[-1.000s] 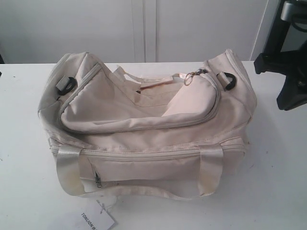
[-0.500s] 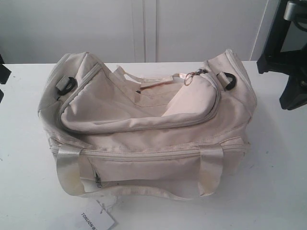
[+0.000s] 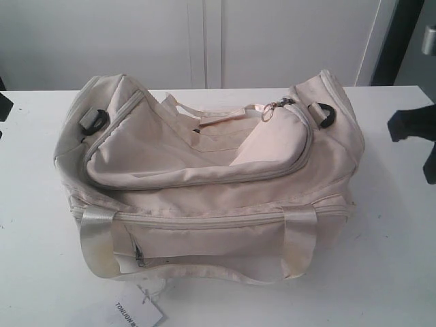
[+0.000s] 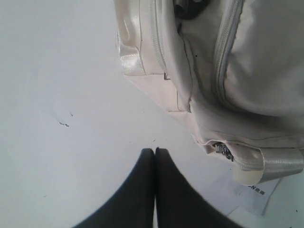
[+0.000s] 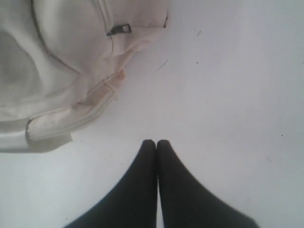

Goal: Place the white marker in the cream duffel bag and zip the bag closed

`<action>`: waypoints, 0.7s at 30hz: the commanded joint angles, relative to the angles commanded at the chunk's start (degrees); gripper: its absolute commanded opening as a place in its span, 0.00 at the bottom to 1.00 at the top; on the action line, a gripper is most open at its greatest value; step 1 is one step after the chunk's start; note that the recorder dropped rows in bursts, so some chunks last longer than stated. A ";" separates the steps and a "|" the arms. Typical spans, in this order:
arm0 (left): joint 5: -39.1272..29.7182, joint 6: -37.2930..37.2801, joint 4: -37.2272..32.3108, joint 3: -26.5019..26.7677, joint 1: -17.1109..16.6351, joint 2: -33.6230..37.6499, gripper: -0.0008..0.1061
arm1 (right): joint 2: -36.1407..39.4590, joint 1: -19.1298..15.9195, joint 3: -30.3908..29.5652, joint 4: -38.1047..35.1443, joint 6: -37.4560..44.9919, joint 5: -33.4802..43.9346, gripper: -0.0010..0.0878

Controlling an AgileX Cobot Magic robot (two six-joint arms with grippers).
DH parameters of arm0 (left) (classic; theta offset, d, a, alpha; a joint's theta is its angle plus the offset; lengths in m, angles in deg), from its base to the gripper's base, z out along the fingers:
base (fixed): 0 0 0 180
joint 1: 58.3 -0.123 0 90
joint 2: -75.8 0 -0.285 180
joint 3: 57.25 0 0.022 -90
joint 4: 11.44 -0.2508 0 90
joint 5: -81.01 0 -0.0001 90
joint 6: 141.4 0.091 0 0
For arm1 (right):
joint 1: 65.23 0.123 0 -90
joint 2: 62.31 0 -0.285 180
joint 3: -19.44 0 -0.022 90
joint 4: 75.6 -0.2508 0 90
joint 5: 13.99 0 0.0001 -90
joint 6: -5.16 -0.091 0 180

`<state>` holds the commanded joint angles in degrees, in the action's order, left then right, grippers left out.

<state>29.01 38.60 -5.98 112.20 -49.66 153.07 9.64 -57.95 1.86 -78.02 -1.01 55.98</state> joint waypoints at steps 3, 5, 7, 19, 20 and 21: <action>0.00 0.00 0.00 0.00 0.00 0.00 0.01 | -6.77 0.00 -3.86 -0.02 0.00 -2.29 0.01; 0.00 0.00 0.00 0.00 0.00 0.00 0.01 | -12.60 0.00 -6.59 -0.02 0.00 -5.66 0.01; 0.00 0.00 0.00 0.00 0.00 0.00 0.01 | -17.52 0.00 -8.57 -0.14 0.00 -7.71 0.01; 0.00 0.00 0.00 0.00 0.00 0.00 0.01 | -30.99 0.00 -9.00 -0.67 0.00 -7.39 0.01; 0.00 0.00 0.00 0.00 0.00 0.00 0.01 | -31.98 0.00 -9.00 -0.66 0.00 -7.39 0.01; 0.00 0.00 -0.12 0.00 0.00 0.00 0.01 | -35.02 0.00 -9.00 -0.10 0.00 -7.39 0.01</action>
<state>29.01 38.60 -6.10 112.20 -49.66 153.07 -25.38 -57.95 -7.14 -78.12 -1.01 48.59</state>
